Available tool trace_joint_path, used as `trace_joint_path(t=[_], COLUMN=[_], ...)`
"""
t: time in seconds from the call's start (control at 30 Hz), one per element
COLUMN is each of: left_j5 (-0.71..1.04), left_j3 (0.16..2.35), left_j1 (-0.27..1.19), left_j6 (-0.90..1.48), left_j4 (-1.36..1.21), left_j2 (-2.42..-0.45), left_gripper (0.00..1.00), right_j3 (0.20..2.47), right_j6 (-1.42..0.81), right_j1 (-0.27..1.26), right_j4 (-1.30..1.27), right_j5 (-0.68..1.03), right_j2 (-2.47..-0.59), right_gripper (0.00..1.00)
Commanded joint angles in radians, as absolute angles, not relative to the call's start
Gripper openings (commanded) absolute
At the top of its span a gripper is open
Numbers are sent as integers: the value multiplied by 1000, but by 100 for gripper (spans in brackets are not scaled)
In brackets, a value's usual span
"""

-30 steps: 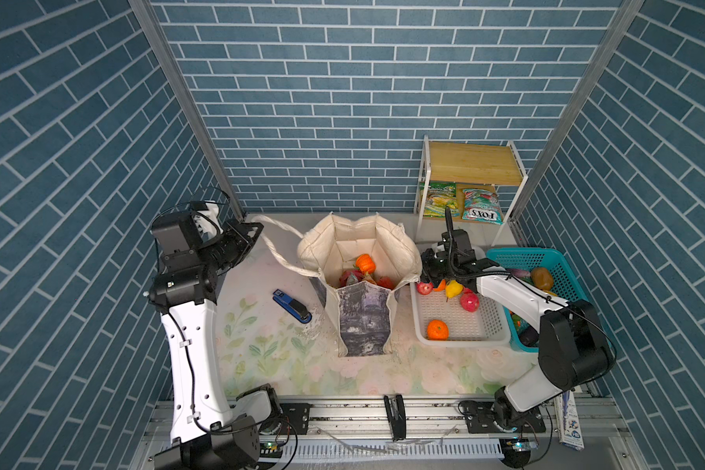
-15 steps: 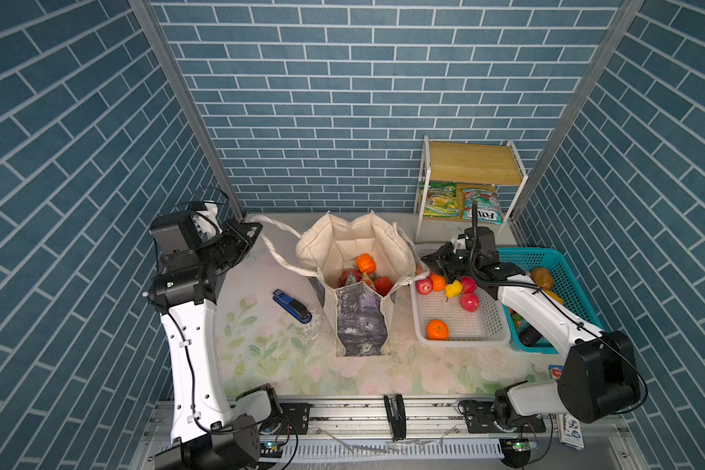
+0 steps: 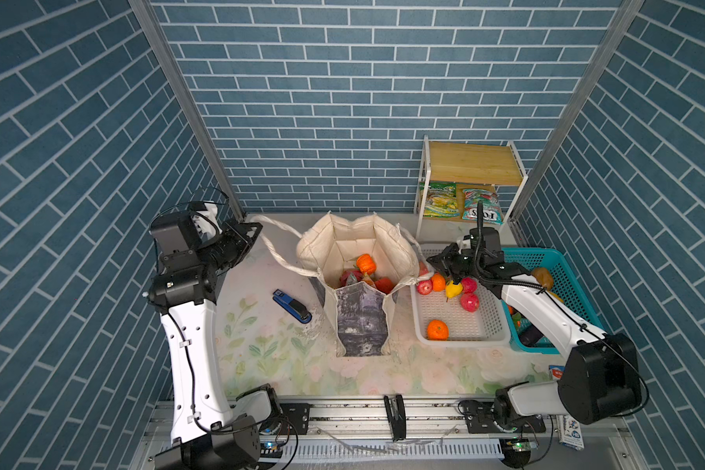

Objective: Place the food into the grocery bag and tie it

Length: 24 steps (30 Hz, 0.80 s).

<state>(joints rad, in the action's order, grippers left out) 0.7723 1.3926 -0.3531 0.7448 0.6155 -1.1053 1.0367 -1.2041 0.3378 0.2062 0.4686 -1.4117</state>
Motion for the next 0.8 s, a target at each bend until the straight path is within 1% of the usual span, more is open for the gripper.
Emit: trace_joint_path(t=[0.0, 0.2, 0.3, 0.47, 0.57, 0.77], left_j5=[776, 775, 776, 777, 777, 781], left_j3=[1404, 1394, 1399, 1410, 1412, 1413], left_j1=[-362, -362, -362, -362, -365, -369], left_j6=[744, 743, 741, 738, 739, 746], left_j4=[556, 554, 555, 557, 560, 553], left_j2=[-1085, -1081, -1083, -1087, -1088, -1089], left_gripper=[3, 3, 3, 3, 3, 3], right_j3=[1030, 1040, 1048, 1064, 1072, 1080], right_j6=[-1179, -1182, -1183, -1183, -1187, -1215], right_j1=[365, 415, 426, 427, 433, 458], right_j4=[184, 147, 132, 124, 116, 74], right_j5=[486, 489, 492, 500, 510, 524], right_j2=[-1458, -1542, -1565, -1596, -1618, -1648], right_gripper=[0, 1, 6, 19, 24, 31])
